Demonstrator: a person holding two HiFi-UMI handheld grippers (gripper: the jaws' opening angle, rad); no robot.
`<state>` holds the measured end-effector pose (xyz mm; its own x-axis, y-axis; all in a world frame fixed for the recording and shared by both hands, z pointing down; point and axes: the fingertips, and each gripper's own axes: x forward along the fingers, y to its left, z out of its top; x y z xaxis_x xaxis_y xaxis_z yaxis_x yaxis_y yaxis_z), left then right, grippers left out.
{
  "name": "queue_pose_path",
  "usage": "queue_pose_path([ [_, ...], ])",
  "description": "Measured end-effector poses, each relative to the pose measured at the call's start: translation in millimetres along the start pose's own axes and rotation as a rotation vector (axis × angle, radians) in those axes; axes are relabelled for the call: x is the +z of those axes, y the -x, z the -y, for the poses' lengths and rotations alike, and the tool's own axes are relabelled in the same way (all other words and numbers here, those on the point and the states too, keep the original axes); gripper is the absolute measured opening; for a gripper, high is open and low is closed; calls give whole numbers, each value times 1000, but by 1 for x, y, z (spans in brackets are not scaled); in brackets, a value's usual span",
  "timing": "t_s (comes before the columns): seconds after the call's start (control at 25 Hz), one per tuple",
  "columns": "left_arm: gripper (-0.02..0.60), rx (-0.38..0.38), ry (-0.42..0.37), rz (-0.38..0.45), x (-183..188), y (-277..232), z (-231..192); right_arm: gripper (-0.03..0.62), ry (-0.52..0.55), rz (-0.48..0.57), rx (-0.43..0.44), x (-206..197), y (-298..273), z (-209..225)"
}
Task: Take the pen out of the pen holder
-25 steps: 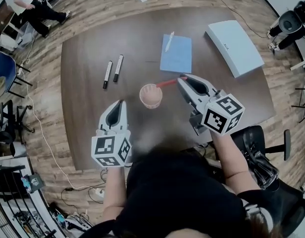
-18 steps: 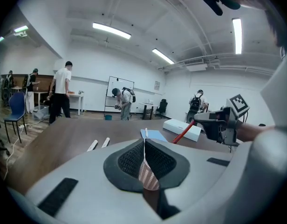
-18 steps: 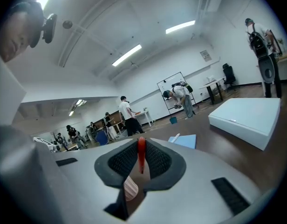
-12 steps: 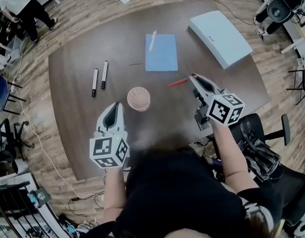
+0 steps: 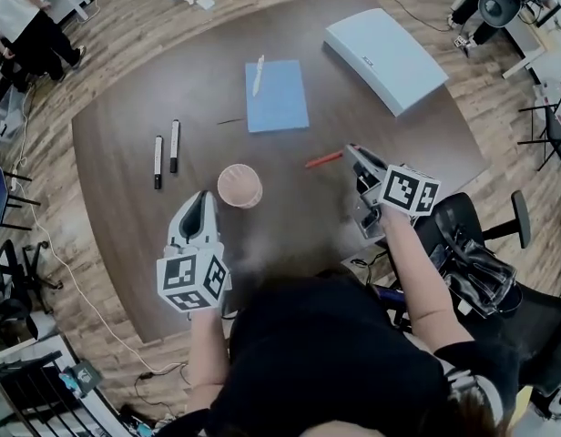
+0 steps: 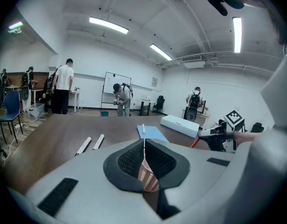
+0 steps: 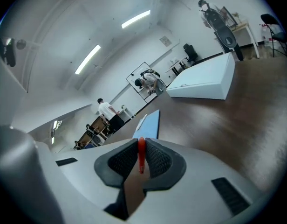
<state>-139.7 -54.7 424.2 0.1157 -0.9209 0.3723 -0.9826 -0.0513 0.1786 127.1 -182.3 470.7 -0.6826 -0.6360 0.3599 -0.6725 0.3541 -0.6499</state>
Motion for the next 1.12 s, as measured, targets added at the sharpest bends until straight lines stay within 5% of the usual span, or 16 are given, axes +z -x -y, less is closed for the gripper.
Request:
queue_pose_path([
  [0.68,32,-27,-13,-34,-7,-8,4,92,-227,93,-217,-5,30,88],
  [1.12,32,-20,-13,-39,-9,-6,0,107,-324,345,-430,25,71,155],
])
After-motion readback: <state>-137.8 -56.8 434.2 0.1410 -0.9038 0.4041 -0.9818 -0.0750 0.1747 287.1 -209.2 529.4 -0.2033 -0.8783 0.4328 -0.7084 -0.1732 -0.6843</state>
